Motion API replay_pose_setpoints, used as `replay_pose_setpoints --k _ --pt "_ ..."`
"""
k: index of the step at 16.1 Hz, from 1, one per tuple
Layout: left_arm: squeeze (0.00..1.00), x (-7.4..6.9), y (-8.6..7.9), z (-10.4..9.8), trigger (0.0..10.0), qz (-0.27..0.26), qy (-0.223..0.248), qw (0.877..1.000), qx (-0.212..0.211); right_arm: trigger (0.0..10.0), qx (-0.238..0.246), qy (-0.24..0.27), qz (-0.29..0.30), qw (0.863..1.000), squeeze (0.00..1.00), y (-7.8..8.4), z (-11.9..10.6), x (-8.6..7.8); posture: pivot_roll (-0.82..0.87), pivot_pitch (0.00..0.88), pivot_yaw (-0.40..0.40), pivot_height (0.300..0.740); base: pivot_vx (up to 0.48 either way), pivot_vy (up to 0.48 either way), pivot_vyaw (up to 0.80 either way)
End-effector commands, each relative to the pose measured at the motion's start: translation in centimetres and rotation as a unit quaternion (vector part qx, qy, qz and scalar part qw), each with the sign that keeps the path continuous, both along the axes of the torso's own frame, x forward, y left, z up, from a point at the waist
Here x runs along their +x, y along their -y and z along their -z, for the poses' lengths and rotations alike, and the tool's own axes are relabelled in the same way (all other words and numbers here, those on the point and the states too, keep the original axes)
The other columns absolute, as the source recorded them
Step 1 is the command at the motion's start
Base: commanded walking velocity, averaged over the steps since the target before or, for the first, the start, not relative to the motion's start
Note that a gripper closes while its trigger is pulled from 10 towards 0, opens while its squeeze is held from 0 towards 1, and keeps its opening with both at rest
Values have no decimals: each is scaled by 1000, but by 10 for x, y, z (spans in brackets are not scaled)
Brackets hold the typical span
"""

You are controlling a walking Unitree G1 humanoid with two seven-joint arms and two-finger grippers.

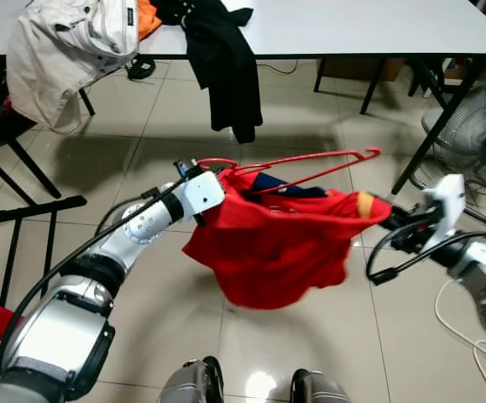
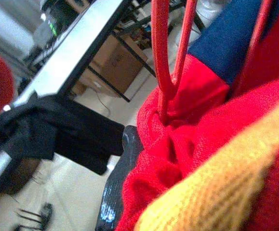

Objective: Hang hanger

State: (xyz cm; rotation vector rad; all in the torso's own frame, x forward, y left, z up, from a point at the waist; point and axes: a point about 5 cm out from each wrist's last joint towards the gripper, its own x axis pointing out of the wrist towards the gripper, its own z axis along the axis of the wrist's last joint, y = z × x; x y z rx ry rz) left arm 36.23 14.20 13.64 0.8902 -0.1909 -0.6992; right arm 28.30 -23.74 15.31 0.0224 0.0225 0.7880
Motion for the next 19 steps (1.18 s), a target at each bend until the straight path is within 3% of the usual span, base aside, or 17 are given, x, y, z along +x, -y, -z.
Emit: replay_pose_setpoints --k 1,4,7,10,11,13,16,19 --pt "0 4 -31 -1 10000 -56 11 998 41 0 9 30 29 999 0 22 -24 -3 -239 122 65 740 0 0 0" --pt "0 4 -37 1 10000 -56 24 993 96 0 27 53 21 998 0 28 -49 -5 -239 124 63 740 0 0 0" --pt "0 4 -41 7 10000 -65 30 987 142 0 75 88 -47 992 0 20 -96 -19 -237 121 54 740 0 0 0" --pt "0 5 -45 8 10000 -81 35 983 159 0 89 97 -62 989 0 22 -114 -27 -238 119 48 740 0 0 0" --pt "0 6 -49 9 10000 -97 34 982 161 0 70 76 -48 993 0 31 -109 -30 -242 118 45 740 0 0 0" --pt "0 8 -53 5 10000 -123 40 982 139 0 8 10 -8 1000 0 45 -76 -30 -249 116 45 740 0 0 0" --pt "0 10 -49 -2 10000 -123 65 985 105 0 -10 -58 47 997 0 64 -33 -32 -247 115 48 740 0 0 0" --pt "0 9 -52 -3 10000 -119 83 982 119 0 85 -16 32 996 0 64 -59 -38 -241 118 60 740 0 0 0"
